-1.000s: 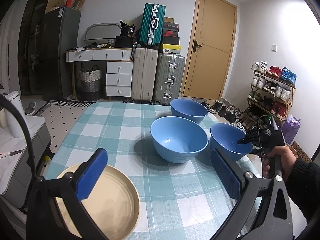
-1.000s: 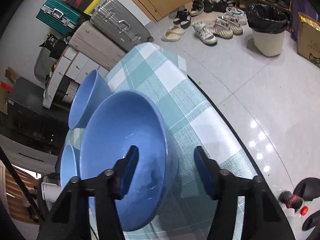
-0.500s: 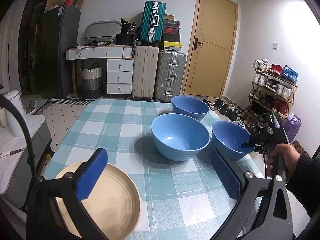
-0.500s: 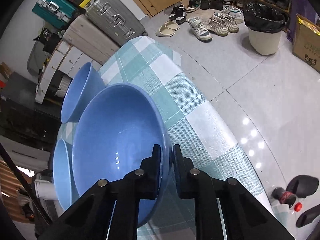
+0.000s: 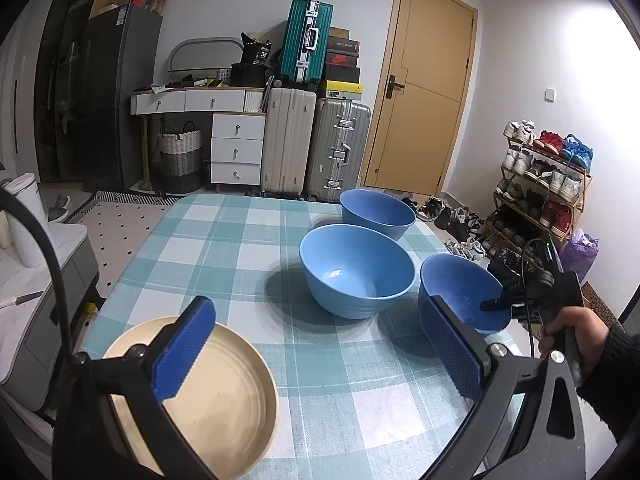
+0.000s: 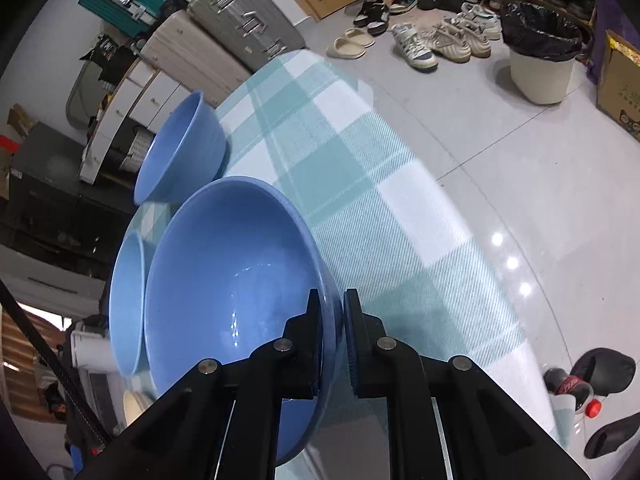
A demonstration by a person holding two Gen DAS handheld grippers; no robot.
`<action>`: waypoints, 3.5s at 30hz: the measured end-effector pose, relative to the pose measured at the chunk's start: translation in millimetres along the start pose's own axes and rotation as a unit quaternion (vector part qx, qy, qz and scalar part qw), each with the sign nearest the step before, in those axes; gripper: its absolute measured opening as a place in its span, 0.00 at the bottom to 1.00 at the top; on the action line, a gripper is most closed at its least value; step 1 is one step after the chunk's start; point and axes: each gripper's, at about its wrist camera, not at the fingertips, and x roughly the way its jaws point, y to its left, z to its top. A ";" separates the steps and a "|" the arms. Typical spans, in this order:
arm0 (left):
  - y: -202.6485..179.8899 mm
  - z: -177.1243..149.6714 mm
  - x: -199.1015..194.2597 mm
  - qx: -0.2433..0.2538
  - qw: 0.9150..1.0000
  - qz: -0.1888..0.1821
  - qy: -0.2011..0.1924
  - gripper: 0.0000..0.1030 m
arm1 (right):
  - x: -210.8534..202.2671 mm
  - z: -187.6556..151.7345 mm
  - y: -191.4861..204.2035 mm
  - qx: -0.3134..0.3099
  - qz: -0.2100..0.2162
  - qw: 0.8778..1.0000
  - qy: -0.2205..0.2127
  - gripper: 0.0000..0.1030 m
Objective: Organize plates and bowls
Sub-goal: 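Lift the blue bowl with the right gripper toward the other blue bowls, then carry the held blue bowl with the right gripper toward the left gripper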
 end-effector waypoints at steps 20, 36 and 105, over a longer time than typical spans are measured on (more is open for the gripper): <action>-33.9 -12.1 -8.3 0.077 0.997 0.022 -0.022 1.00 | -16.4 -84.1 17.1 -0.054 0.017 0.997 0.061 0.10; -38.5 -13.0 -12.8 0.091 0.995 0.021 -0.026 1.00 | -13.8 -119.5 42.2 -0.074 0.004 0.993 0.089 0.10; -29.1 -2.7 28.0 0.050 0.994 0.096 0.008 1.00 | -131.6 -215.7 118.5 -0.361 -0.039 0.849 -0.383 0.99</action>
